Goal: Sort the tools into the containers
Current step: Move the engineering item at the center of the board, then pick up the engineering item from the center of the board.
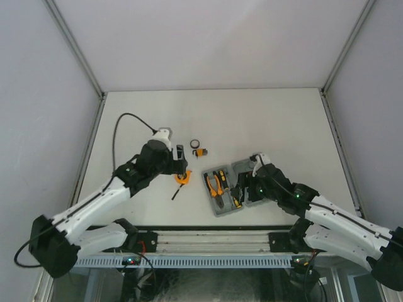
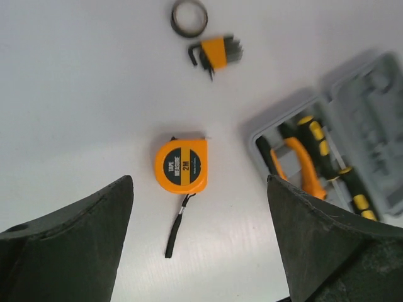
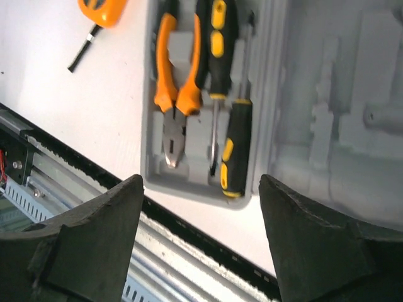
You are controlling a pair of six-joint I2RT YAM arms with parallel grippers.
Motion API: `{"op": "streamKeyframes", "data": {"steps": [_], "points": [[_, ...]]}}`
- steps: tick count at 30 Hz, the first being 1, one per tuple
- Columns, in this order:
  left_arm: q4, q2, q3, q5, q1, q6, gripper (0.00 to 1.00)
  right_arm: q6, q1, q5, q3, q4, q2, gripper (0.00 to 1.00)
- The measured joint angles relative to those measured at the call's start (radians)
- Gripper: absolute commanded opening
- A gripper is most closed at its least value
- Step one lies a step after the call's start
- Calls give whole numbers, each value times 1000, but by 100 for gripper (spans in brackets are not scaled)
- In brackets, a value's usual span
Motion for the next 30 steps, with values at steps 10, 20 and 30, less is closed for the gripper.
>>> {"op": "streamKeyframes", "data": {"steps": [10,20,30], "points": [[-100,-340,4,68,259,-34,93,-301,101,71,47,384,244,86],[-250,-397,18,219,557,13,93,-753,115,-113,433,412,613,89],[-270,-438,18,243,632,46,93,-1076,198,-157,722,204,975,94]]}}
